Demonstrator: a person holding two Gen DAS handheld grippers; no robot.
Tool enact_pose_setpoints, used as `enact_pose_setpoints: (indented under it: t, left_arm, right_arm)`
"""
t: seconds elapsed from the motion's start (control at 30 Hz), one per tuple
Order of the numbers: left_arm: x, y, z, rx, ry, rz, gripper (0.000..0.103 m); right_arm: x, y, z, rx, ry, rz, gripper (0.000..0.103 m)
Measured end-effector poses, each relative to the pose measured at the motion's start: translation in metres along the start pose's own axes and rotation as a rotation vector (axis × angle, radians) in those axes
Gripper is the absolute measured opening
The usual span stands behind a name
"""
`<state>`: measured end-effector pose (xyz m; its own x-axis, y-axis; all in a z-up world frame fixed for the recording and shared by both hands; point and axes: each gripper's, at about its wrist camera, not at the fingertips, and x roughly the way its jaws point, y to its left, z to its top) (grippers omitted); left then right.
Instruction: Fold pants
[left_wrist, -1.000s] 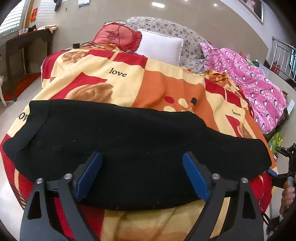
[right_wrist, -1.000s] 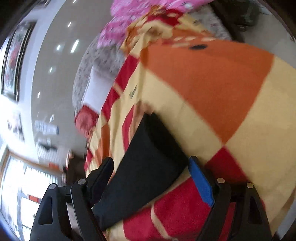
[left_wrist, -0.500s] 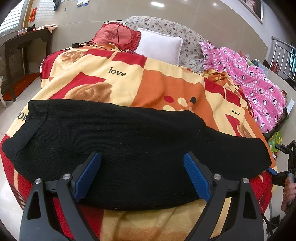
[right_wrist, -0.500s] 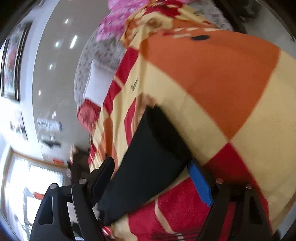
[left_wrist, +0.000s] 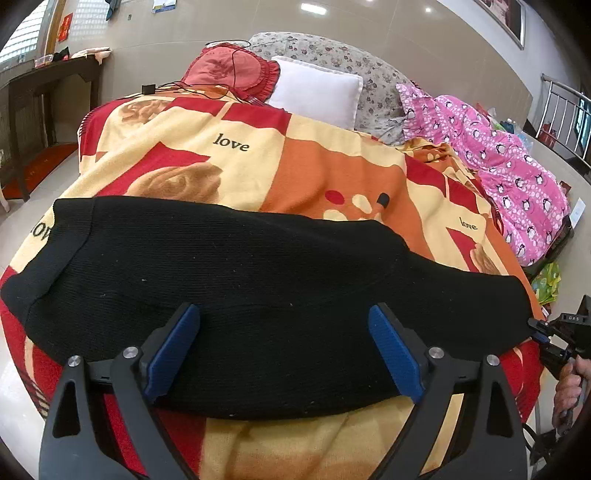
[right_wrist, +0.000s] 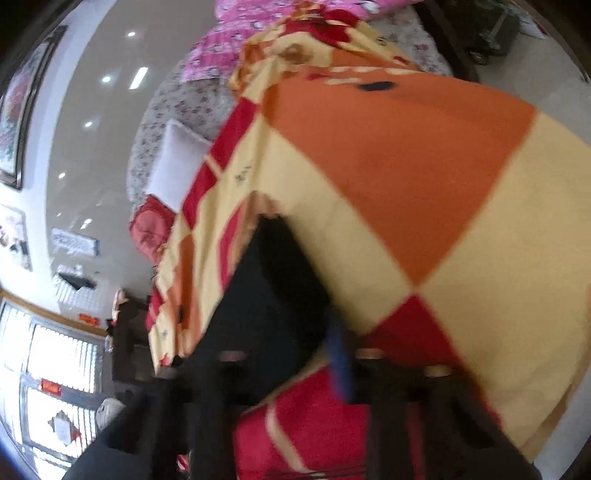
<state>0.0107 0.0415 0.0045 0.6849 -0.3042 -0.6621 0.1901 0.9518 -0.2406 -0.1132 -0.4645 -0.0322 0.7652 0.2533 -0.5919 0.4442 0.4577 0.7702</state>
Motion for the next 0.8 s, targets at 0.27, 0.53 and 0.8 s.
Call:
enact_pose_setpoints:
  t: [0.27,0.53,0.8]
  left_arm:
    - [0.004,-0.008,-0.002,0.036,0.036,-0.003,0.103]
    - [0.01,-0.016,-0.002,0.105,0.075,0.061,0.103]
    - [0.009,-0.016,-0.002,0.105,0.076,0.058,0.103]
  right_arm:
    - [-0.002,0.001,-0.005,-0.051,-0.034,0.008,0.007]
    - [-0.002,0.006,-0.01,-0.089,-0.062,-0.009,0.007]
    - [-0.002,0.01,-0.014,-0.14,-0.108,-0.032,0.007]
